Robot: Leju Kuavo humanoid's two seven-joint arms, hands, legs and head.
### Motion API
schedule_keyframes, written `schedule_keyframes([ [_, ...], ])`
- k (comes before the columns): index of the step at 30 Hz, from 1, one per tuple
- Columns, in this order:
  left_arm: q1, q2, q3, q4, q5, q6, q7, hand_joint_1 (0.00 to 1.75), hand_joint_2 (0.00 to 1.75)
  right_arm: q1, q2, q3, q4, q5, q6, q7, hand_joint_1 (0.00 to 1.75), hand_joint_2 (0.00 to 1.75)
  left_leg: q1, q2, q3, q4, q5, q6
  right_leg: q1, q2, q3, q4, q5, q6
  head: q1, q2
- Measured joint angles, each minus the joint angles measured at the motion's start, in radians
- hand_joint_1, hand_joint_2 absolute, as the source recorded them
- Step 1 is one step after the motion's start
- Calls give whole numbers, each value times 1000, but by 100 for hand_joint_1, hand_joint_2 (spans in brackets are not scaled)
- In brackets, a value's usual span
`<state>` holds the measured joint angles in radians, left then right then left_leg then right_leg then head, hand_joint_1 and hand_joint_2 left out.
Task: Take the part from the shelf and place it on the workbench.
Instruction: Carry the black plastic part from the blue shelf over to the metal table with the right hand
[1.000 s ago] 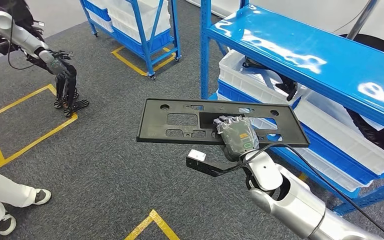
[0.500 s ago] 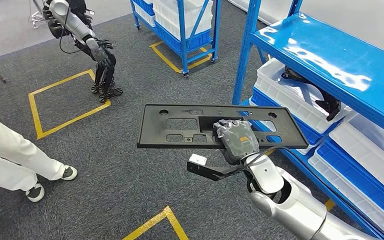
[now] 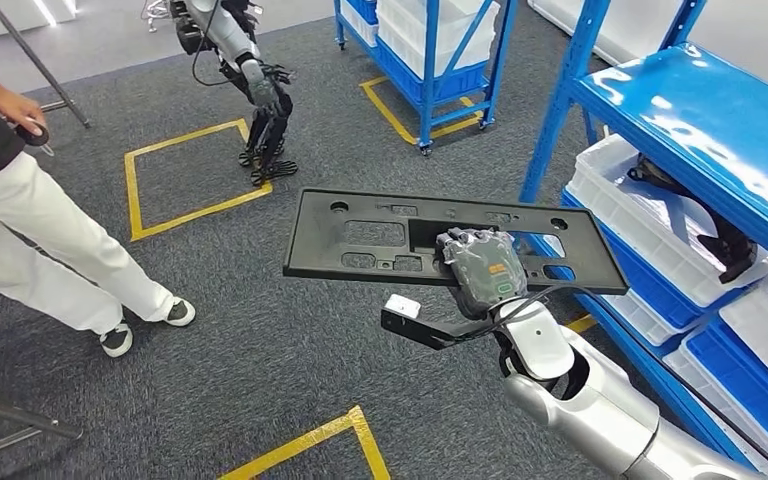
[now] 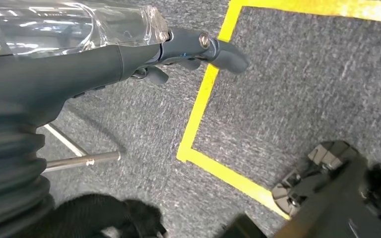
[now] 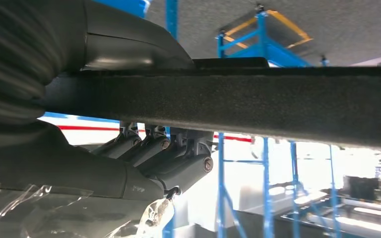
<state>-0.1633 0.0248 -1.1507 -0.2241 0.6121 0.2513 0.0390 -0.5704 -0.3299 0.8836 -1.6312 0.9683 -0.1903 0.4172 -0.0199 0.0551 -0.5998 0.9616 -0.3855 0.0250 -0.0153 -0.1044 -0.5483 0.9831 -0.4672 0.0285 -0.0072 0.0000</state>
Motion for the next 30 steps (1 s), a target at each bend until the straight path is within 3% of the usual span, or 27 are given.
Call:
schedule_keyframes([
  [2,0,1,0,0,-3,-1,0,0,175,0,3,0,-1,3,-1,0,175,175,1,-21,1,-6,3,10,-1,-11,3,-2,-5,9,0,0],
  [4,-1,2,0,0,-7,-3,0,0,175,1,4,0,-4,5,-2,1,175,175,8,-43,11,-18,11,21,-3,28,-10,39,-34,15,2,0],
  [6,-4,3,0,0,-11,-6,0,0,175,5,3,-1,-6,7,-3,3,175,175,11,-67,18,-23,14,30,-5,84,-67,160,-92,16,4,0],
  [7,-5,3,-1,0,-13,-7,0,0,175,9,2,-1,-7,9,-4,4,175,175,11,-79,19,-23,14,32,-5,97,-105,229,-117,18,4,0],
  [8,-5,3,-1,0,-14,-8,1,0,175,14,1,-1,-7,10,-4,5,175,175,11,-93,20,-22,13,33,-5,102,-136,280,-128,20,4,0],
  [9,-5,3,-1,0,-15,-8,2,0,175,19,0,-1,-7,11,-4,6,175,175,12,-108,21,-21,12,33,-6,103,-152,293,-118,22,4,0],
  [10,-4,3,-1,0,-14,-9,4,0,175,22,0,-1,-8,12,-4,6,175,175,14,-124,23,-20,10,32,-8,104,-149,266,-90,24,4,0],
  [11,-3,3,-1,0,-14,-10,6,0,175,23,0,-1,-8,12,-5,6,175,175,17,-139,24,-17,8,29,-11,110,-127,204,-48,26,4,0],
  [13,-1,4,-1,0,-12,-11,9,0,175,22,0,-2,-8,13,-5,6,175,175,21,-167,23,-5,-2,17,-19,143,-70,69,18,31,4,0],
  [15,1,5,-1,0,-10,-12,12,0,175,21,0,-3,-11,14,-5,5,175,175,21,-186,16,4,-9,6,-21,162,-46,15,32,28,4,0],
  [17,6,7,0,0,-9,-12,12,0,175,18,0,-3,-16,14,-4,2,175,175,24,-201,11,3,-8,-2,-16,142,-47,15,31,14,3,0],
  [18,8,8,0,0,-9,-12,11,0,175,15,0,-3,-18,14,-3,2,175,175,25,-192,9,7,-10,-6,-15,132,-46,14,32,7,3,0],
  [19,9,9,0,0,-9,-12,9,0,175,12,0,-4,-20,14,-3,2,175,175,25,-168,1,23,-20,-10,-15,123,-44,13,32,0,2,0],
  [21,7,10,0,0,-9,-12,7,0,175,9,0,-5,-26,15,-1,2,175,175,24,-102,-45,124,-69,-21,-13,103,-40,12,30,-11,0,0],
  [22,5,10,0,0,-9,-12,6,0,175,9,0,-6,-28,16,0,2,175,175,26,-82,-82,197,-100,-25,-11,92,-39,12,28,-14,-1,0],
  [24,2,10,0,0,-9,-12,6,0,175,9,0,-6,-30,16,2,2,175,175,29,-71,-144,311,-136,-28,-9,69,-37,12,24,-17,-1,0],
  [25,1,10,0,0,-9,-12,6,0,175,9,0,-6,-31,16,4,2,175,175,29,-70,-150,318,-130,-28,-8,58,-35,12,23,-17,-1,0],
  [26,1,10,0,0,-9,-12,6,0,175,9,0,-6,-32,17,5,2,175,175,29,-67,-133,281,-105,-25,-7,46,-32,12,20,-17,-1,0],
  [27,0,10,0,0,-9,-12,6,0,175,8,0,-6,-33,17,5,2,175,175,26,-56,-97,209,-70,-20,-6,36,-28,12,18,-15,-2,0],
  [29,-3,10,-1,0,-10,-12,6,0,175,4,0,-6,-33,17,6,2,175,175,14,-13,-23,62,-16,-8,-3,15,-19,11,11,-9,-1,0],
  [30,-4,10,-1,0,-10,-12,6,0,175,2,0,-6,-34,17,7,2,175,175,8,1,-4,23,-5,-2,-2,6,-17,11,8,-4,-1,0],
])
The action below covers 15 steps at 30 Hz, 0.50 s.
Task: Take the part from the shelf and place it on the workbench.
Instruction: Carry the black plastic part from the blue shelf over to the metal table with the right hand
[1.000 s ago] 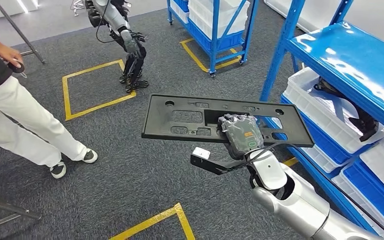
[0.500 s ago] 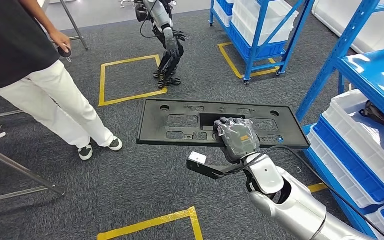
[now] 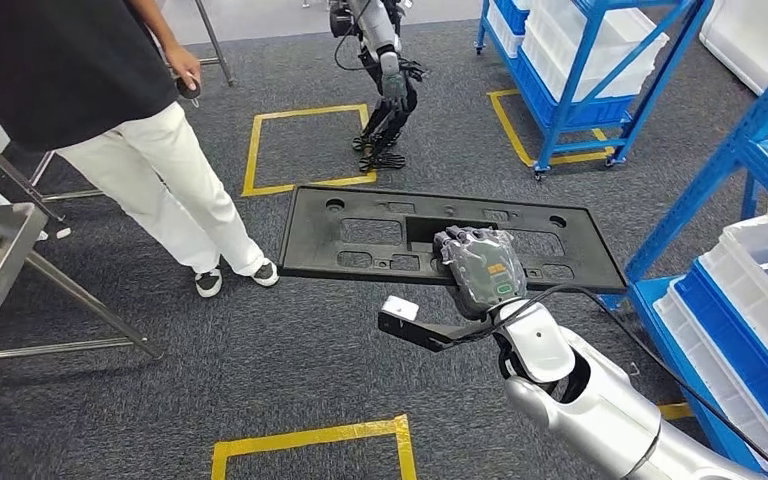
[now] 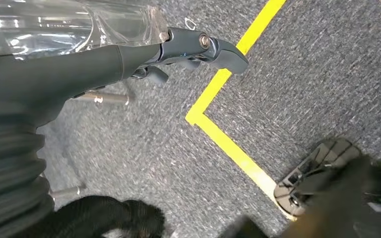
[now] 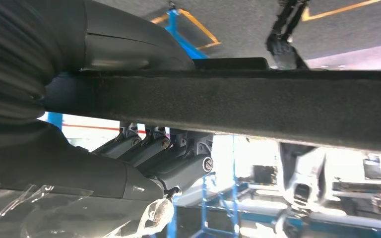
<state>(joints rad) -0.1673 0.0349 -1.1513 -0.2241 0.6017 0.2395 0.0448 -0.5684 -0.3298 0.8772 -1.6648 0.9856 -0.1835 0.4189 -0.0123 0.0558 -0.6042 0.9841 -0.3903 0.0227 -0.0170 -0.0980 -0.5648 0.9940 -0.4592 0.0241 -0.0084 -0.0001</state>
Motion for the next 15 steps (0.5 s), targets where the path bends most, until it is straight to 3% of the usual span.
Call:
schedule_keyframes([
  [1,-1,0,0,0,0,0,0,0,175,-1,0,0,0,0,1,0,175,175,-6,4,4,-14,1,4,1,-9,2,-1,-2,4,0,0],
  [3,1,0,0,0,0,0,0,0,175,-3,2,0,-1,1,2,0,175,175,-9,-18,1,-17,4,11,1,-26,6,-5,-4,13,0,0],
  [5,2,1,0,0,2,-4,1,0,175,-3,2,-2,-3,0,2,0,175,175,-3,-41,7,-27,11,23,-2,8,0,17,-24,20,1,0],
  [7,1,1,0,0,4,-10,3,0,175,-4,1,-6,-6,-2,3,1,175,175,4,-66,15,-33,14,33,-4,70,-44,115,-78,21,3,0],
  [9,0,-1,0,0,8,-16,10,0,175,-3,-2,-8,-7,-5,4,2,175,175,4,-90,18,-33,13,38,-2,94,-117,250,-130,22,4,0],
  [10,2,-2,0,0,9,-18,13,0,175,-2,-4,-8,-7,-7,4,2,175,175,4,-105,18,-32,12,38,-2,96,-142,288,-134,22,4,0],
  [11,4,-2,0,0,10,-20,17,0,175,-1,-5,-9,-7,-8,5,2,175,175,5,-120,19,-32,11,38,-3,97,-150,289,-119,22,4,0],
  [12,8,-2,0,0,11,-21,19,0,175,-1,-6,-10,-7,-9,6,2,175,175,6,-136,21,-31,10,36,-4,100,-139,250,-85,22,4,0],
  [14,11,-2,0,0,12,-23,20,0,175,-3,-7,-12,-7,-9,6,2,175,175,9,-164,22,-26,5,29,-10,132,-75,104,-9,25,4,0],
  [15,12,-2,0,0,12,-23,20,0,175,-4,-8,-12,-7,-10,7,2,175,175,9,-177,21,-21,2,23,-13,151,-49,46,14,25,3,0],
])
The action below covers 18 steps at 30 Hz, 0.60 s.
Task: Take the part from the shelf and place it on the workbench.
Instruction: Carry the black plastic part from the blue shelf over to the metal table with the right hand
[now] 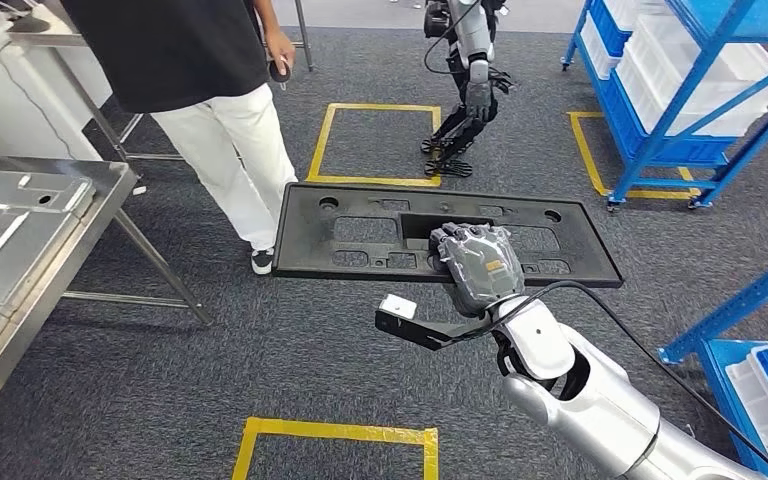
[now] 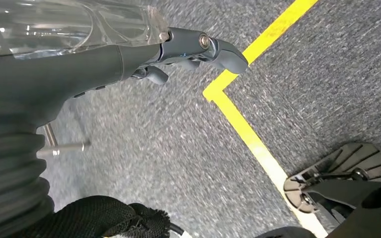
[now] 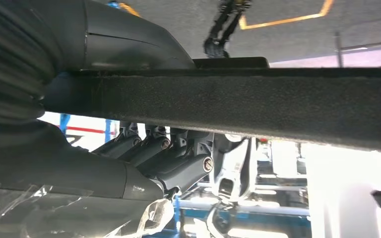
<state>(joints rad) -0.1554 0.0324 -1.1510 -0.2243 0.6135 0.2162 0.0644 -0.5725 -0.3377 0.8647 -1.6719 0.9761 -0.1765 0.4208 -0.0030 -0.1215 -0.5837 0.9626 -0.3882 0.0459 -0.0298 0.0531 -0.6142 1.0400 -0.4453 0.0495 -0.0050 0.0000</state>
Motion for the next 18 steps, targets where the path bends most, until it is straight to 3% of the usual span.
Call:
schedule_keyframes([
  [2,1,0,0,0,-2,-1,-1,0,175,-2,-1,-1,0,-1,2,0,175,175,2,-22,-7,4,-3,-11,1,19,21,-46,9,-4,-1,0],
  [3,2,1,0,0,-3,-2,-1,0,175,-3,0,-1,0,-2,2,0,175,175,4,-33,-10,3,-3,-15,2,6,21,-46,9,-11,-1,0],
  [4,3,1,0,0,-4,-3,-2,0,175,-6,0,-1,0,-3,3,0,175,175,6,-27,-13,6,-5,-20,4,-5,23,-47,9,-16,-1,0],
  [6,1,3,0,0,-6,-4,-3,0,175,-12,1,-2,-1,-5,2,1,175,175,4,30,-39,56,-30,-31,4,-31,28,-49,8,-29,-3,0],
  [8,-5,3,0,0,-8,-6,-4,0,175,-15,0,-3,-1,-6,2,2,175,175,3,93,-101,182,-84,-40,8,-54,33,-49,4,-38,-6,0],
  [10,-8,2,0,0,-9,-6,-4,0,175,-15,0,-3,-1,-6,3,1,175,175,6,106,-169,306,-122,-43,12,-79,38,-49,-2,-41,-6,0],
  [11,-9,2,0,0,-10,-6,-4,0,175,-15,0,-3,-1,-6,2,0,175,175,7,107,-182,325,-119,-42,13,-92,41,-49,-5,-42,-6,0],
  [12,-10,2,0,0,-10,-6,-4,0,175,-15,0,-3,-1,-6,2,-1,175,175,6,109,-173,300,-97,-40,14,-104,45,-49,-9,-42,-6,0],
  [15,-11,2,0,0,-12,-8,-3,0,175,-17,-1,-3,-1,-6,2,-2,175,175,-4,143,-68,87,-2,-23,18,-137,63,-49,-24,-36,-6,0],
  [16,-11,2,0,0,-12,-10,-1,0,175,-18,-1,-3,-1,-6,2,-2,175,175,-10,154,-43,39,12,-18,20,-147,67,-49,-28,-32,-6,0],
  [18,-11,3,0,0,-11,-15,4,0,175,-20,-1,-3,-1,-6,3,-2,175,175,-20,152,-31,11,12,-10,21,-164,70,-50,-34,-22,-6,0],
])
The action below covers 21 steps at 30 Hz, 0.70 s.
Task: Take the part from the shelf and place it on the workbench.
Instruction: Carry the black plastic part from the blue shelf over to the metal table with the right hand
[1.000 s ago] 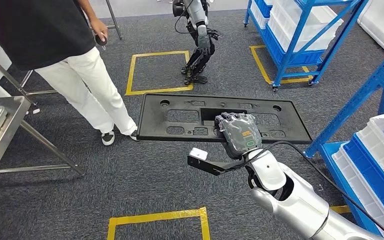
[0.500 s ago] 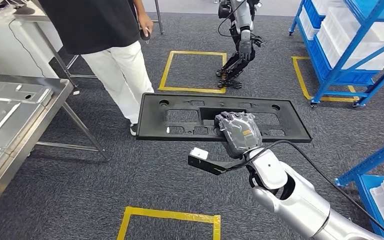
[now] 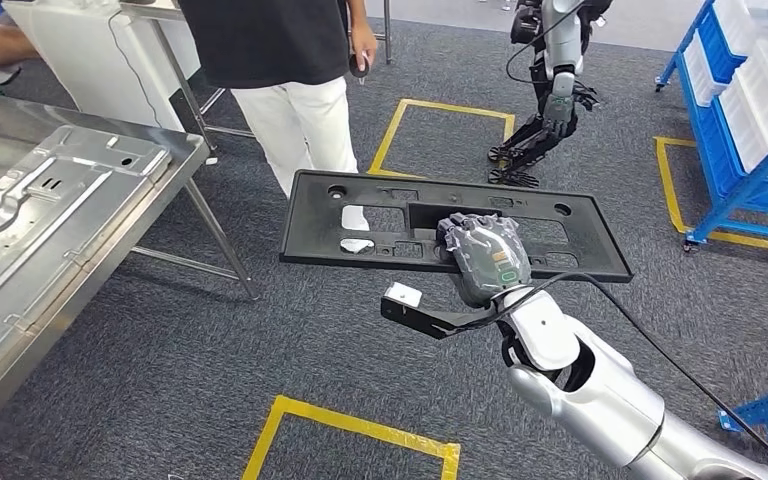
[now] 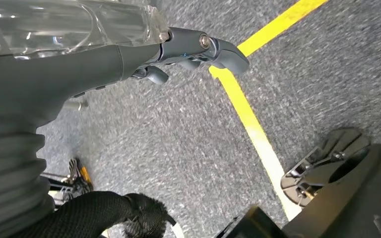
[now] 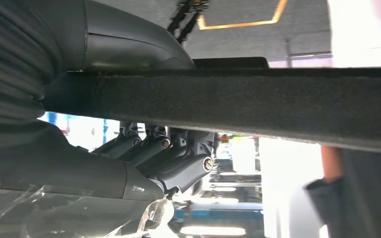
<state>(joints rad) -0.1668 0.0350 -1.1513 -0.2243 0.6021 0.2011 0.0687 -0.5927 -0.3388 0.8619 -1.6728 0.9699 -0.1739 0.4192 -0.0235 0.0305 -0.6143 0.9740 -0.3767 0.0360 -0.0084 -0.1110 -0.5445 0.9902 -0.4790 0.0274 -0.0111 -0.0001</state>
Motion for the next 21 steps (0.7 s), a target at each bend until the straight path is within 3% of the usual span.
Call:
schedule_keyframes([
  [2,4,1,0,0,3,-3,5,0,175,-1,0,0,0,0,2,0,175,175,1,-20,3,-8,4,9,-3,-7,4,-1,-5,9,0,0],
  [4,7,1,0,0,6,-6,6,0,175,-2,-1,0,-2,2,4,1,175,175,8,-39,15,-22,9,19,-6,31,-11,41,-33,15,1,0],
  [6,4,1,0,0,8,-8,4,0,175,-3,-5,-1,-4,2,6,4,175,175,13,-58,22,-27,9,25,-8,85,-74,163,-87,17,2,0],
  [7,1,1,0,0,9,-9,4,0,175,-2,-7,-1,-4,3,7,5,175,175,13,-70,24,-26,8,27,-8,97,-115,230,-108,19,3,0],
  [8,-1,0,0,0,9,-10,3,0,175,0,-10,-1,-4,2,8,6,175,175,14,-84,25,-26,8,28,-9,104,-148,277,-113,20,3,0],
  [9,-1,-1,0,0,9,-11,2,0,175,2,-12,-1,-4,2,8,7,175,175,15,-98,26,-26,6,28,-9,107,-164,287,-99,21,3,0],
  [11,-1,-2,0,0,9,-11,1,0,175,2,-13,-1,-5,2,9,7,175,175,19,-127,29,-21,2,22,-14,121,-133,184,-21,26,3,0],
  [13,-3,-3,0,0,9,-12,0,0,175,1,-15,-1,-5,2,9,7,175,175,21,-152,26,-10,-6,11,-22,162,-78,54,40,29,3,0],
  [15,-2,-3,0,0,9,-12,4,0,175,1,-15,-1,-6,2,11,7,175,175,22,-174,19,-3,-11,1,-22,177,-57,8,49,21,3,0],
  [17,2,-2,0,0,9,-12,10,0,175,1,-14,-1,-6,2,13,7,175,175,27,-193,14,-5,-10,-7,-18,152,-56,7,50,6,3,0],
  [18,4,-2,0,0,9,-12,12,0,175,0,-14,-1,-7,2,14,8,175,175,26,-187,8,3,-16,-11,-18,139,-54,6,50,-1,2,0],
  [19,5,-1,0,0,9,-12,12,0,175,-1,-14,-1,-8,3,14,9,175,175,25,-165,-6,32,-33,-15,-18,127,-52,5,50,-8,1,0],
  [21,4,-2,0,0,9,-12,12,0,175,0,-14,-2,-8,3,14,11,175,175,23,-95,-63,152,-91,-22,-14,104,-50,4,48,-16,-2,0],
])
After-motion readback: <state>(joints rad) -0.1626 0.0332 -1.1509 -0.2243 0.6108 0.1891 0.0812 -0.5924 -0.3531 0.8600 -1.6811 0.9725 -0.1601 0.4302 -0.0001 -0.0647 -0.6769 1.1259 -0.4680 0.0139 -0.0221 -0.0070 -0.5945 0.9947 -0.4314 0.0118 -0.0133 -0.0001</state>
